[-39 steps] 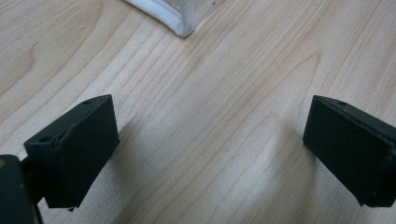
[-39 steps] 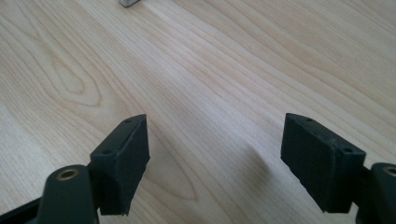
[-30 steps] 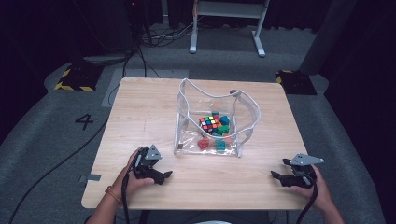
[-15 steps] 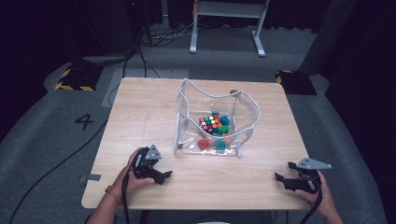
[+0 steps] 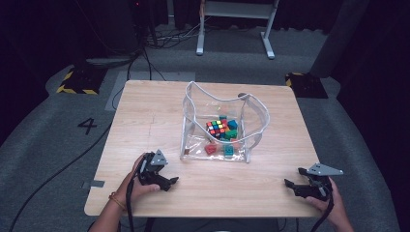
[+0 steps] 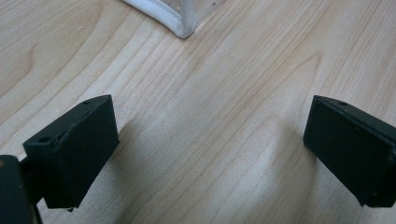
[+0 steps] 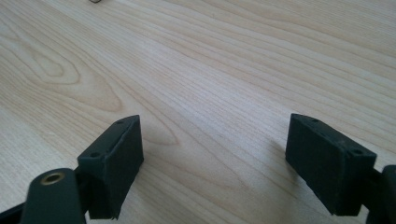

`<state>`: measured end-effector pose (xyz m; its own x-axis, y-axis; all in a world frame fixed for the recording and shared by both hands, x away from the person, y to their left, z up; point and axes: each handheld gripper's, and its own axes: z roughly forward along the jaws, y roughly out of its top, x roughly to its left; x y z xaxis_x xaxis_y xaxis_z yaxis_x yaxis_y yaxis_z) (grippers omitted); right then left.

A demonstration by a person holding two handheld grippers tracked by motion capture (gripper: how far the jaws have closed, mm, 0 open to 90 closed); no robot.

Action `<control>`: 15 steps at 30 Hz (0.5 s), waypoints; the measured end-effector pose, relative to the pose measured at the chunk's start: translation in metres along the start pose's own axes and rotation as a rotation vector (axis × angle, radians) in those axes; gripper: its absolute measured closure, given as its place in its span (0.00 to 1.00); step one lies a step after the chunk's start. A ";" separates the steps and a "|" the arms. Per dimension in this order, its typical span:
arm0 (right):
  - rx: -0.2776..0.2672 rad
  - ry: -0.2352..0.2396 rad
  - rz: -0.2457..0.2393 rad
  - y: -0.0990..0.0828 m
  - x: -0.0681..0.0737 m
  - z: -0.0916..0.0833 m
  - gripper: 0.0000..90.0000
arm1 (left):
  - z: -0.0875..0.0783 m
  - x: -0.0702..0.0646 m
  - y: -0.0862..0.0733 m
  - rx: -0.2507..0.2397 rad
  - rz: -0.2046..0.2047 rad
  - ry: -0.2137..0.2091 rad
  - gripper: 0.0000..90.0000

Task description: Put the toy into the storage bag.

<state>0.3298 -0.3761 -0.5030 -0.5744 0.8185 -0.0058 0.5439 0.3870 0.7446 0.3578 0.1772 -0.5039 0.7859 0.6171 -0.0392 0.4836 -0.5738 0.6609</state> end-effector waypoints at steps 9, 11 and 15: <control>0.000 -0.001 -0.003 0.000 0.000 0.000 0.21 | 0.000 0.001 0.001 0.003 0.014 -0.004 0.04; 0.001 -0.001 -0.004 0.000 0.000 0.000 0.21 | 0.000 0.001 0.001 0.003 0.013 -0.004 0.04; 0.001 -0.001 -0.004 0.000 0.000 0.000 0.21 | 0.000 0.001 0.001 0.003 0.013 -0.003 0.04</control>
<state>0.3298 -0.3764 -0.5029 -0.5760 0.8174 -0.0093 0.5420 0.3905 0.7442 0.3588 0.1769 -0.5037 0.7934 0.6078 -0.0333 0.4747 -0.5836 0.6589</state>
